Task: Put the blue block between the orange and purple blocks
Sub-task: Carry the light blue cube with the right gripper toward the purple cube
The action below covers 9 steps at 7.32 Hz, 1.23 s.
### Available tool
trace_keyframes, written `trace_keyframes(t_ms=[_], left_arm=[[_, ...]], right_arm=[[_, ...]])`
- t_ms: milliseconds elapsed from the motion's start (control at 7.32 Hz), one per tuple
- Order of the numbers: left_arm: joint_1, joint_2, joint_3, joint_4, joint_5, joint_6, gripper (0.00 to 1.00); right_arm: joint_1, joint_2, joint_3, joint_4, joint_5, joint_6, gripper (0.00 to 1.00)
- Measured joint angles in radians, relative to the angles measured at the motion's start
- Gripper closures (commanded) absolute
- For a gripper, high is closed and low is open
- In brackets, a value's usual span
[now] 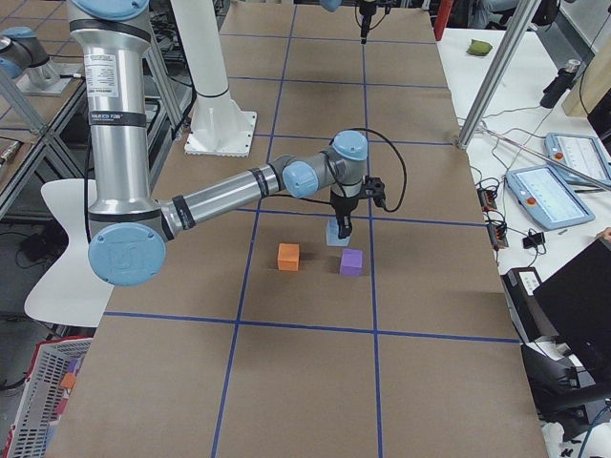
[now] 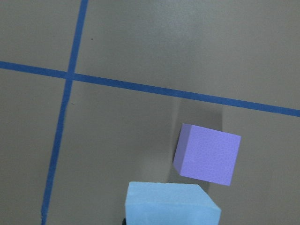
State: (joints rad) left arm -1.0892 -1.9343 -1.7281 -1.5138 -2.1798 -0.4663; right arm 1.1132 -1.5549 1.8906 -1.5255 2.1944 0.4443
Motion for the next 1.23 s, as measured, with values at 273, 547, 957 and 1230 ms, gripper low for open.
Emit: trace_keyframes(t_ms=[273, 547, 957, 1230], left_arm=[[0.0, -0.001, 0.0, 0.0, 0.0, 0.0, 0.0], [0.0, -0.002, 0.001, 0.0, 0.0, 0.0, 0.0], [0.0, -0.002, 0.002, 0.001, 0.0, 0.001, 0.0], [0.0, -0.002, 0.002, 0.001, 0.001, 0.002, 0.0]], right_arm=[[0.0, -0.002, -0.035, 0.007, 0.0, 0.001, 1.0], [-0.028, -0.002, -0.064, 0.01, -0.002, 0.005, 1.0], [-0.085, 0.003, -0.085, 0.011, -0.006, 0.019, 1.0], [-0.102, 0.006, -0.109, 0.011, -0.008, 0.02, 1.0]])
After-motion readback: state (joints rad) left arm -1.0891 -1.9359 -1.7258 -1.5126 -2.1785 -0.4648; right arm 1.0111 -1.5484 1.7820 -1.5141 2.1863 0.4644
